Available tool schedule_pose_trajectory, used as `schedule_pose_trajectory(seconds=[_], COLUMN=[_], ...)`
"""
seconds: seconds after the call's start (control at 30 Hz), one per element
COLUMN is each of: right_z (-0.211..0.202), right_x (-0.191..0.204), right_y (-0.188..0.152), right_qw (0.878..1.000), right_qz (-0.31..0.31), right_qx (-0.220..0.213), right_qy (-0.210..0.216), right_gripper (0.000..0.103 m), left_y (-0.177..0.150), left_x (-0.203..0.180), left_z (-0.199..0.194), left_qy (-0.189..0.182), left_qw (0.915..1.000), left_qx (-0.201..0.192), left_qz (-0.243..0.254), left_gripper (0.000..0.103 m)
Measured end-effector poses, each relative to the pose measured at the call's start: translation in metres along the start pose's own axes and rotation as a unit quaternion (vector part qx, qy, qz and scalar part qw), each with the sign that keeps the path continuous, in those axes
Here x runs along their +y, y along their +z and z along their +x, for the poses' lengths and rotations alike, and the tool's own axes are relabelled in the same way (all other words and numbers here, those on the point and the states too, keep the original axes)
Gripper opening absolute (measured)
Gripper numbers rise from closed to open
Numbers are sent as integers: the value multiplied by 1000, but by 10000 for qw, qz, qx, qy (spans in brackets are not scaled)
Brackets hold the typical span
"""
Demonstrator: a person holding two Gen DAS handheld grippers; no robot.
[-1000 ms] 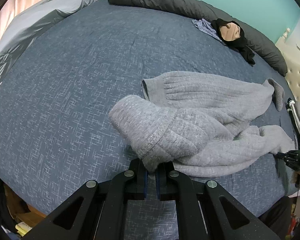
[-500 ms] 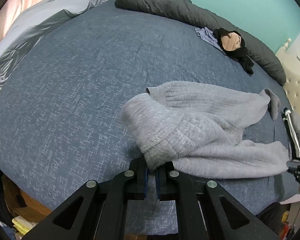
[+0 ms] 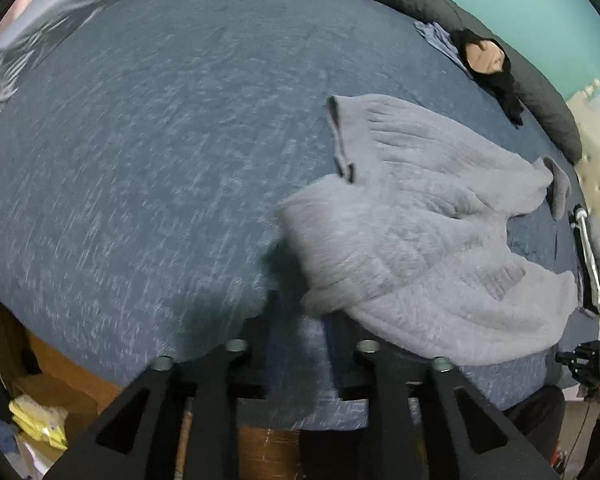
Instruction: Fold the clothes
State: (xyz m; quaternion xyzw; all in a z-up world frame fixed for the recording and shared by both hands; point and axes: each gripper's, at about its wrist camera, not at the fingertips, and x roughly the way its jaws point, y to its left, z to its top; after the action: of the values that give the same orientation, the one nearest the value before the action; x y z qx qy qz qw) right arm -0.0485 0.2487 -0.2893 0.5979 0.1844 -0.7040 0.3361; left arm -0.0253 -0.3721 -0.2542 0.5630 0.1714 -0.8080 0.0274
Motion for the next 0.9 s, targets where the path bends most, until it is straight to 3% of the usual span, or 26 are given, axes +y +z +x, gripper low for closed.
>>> schedule_pose_trajectory(seconds=[0.2,0.3,0.43,0.9], right_z=[-38,-47,-52,-57], right_x=[-23,-34,-43,-77], right_y=[11,19,24,38], right_qw=[9955,9916,9875,9769], right_qz=[500,713,907,1388], right_qx=[-708,-901,-1030,-1347], right_qy=[-386,-595,-780,-910], right_gripper=[5,7,9,15], left_y=[-7,-4,3,84], left_x=[13,16,6,-37], left_z=[-23,-33,-31,40], left_qy=[-49,-62,-125,-401], left_qw=[9991,9982,9982,9985], left_qx=[-377,-533,-577,-326], left_qz=[-192,-286,-130,177], left_gripper=[28,36,36,41])
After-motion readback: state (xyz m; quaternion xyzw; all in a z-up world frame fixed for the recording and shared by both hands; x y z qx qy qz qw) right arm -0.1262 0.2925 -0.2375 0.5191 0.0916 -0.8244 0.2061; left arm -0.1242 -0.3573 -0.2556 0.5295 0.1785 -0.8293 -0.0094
